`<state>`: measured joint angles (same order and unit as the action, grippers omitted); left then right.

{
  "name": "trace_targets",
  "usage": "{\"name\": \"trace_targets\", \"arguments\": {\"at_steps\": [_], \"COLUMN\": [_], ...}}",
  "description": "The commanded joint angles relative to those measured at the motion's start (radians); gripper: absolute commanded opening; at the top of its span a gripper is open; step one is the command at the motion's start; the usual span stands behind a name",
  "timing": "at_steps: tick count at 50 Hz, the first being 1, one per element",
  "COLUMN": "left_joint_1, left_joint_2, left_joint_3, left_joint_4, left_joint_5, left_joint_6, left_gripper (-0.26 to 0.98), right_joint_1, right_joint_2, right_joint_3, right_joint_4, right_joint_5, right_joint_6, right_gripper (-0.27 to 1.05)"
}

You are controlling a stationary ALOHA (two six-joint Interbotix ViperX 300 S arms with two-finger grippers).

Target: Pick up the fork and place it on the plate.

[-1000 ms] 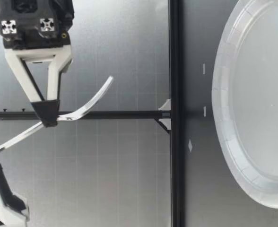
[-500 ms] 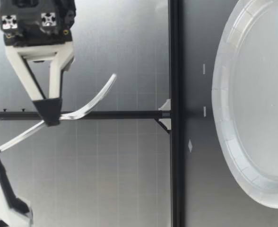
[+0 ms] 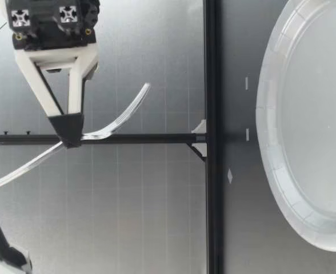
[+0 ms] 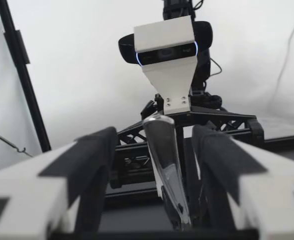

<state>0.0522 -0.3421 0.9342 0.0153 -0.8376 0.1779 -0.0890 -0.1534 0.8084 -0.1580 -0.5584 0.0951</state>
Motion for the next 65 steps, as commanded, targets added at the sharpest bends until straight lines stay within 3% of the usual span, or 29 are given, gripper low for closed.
{"name": "trace_targets", "arguments": {"at_steps": [1,16,23,34,40,45,48,65], "left_joint_1": [-0.003,-0.003,-0.003,0.028,0.069,0.091,0.091,0.089], "left_joint_2": [-0.009,-0.014,-0.037,-0.147,-0.193,-0.209,-0.204,-0.107], "left_joint_3": [-0.009,-0.009,0.008,0.002,-0.012,0.000,0.012,0.129], "left_joint_4": [0.002,0.003,0.003,-0.002,-0.011,-0.034,-0.044,-0.072], "left_joint_5": [-0.003,0.000,0.066,0.422,0.532,0.508,0.465,0.054], "left_joint_6": [-0.002,0.002,0.084,0.598,0.960,1.169,1.250,1.638], "left_gripper": [0.51,0.51,0.51,0.52,0.52,0.53,0.56,0.58], "right_joint_1": [0.005,0.005,0.015,0.046,0.058,0.060,0.060,0.060], "right_joint_2": [-0.017,-0.021,-0.057,-0.089,-0.066,-0.032,-0.009,0.144], "right_joint_3": [-0.018,-0.020,-0.006,0.032,0.020,0.015,0.002,-0.124], "right_joint_4": [0.000,0.014,0.052,0.052,0.046,-0.011,-0.049,-0.051], "right_joint_5": [-0.012,-0.015,-0.071,-0.132,-0.114,-0.135,-0.161,-0.321], "right_joint_6": [0.000,0.029,0.218,0.611,1.028,1.328,1.408,1.488], "right_gripper": [0.04,0.04,0.04,0.04,0.04,0.04,0.04,0.04]}}
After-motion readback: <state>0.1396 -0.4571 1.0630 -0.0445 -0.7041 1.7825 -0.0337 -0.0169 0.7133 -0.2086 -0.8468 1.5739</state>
